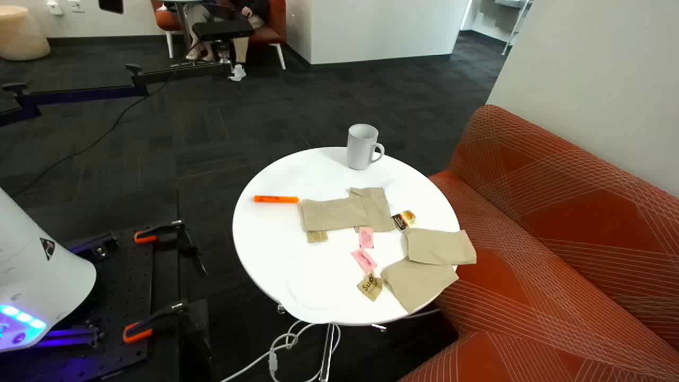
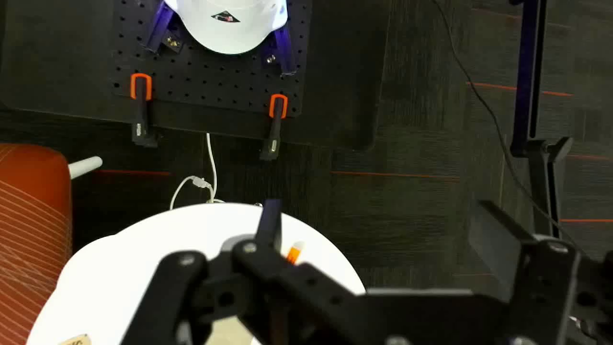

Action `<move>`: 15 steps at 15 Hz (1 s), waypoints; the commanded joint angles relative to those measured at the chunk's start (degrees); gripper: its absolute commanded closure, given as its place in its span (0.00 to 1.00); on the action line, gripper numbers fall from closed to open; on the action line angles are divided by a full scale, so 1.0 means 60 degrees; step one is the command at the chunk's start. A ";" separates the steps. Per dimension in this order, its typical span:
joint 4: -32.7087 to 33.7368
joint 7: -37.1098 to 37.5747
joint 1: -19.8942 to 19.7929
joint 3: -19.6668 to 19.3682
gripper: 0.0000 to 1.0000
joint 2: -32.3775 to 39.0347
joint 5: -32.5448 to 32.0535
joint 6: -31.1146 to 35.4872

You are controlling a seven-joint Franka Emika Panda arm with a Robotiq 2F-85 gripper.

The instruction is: Pick the marker on the table and put it in the cup

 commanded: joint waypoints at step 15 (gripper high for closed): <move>-0.2005 0.1023 -0.0821 0.0998 0.00 -0.0345 0.0217 0.3348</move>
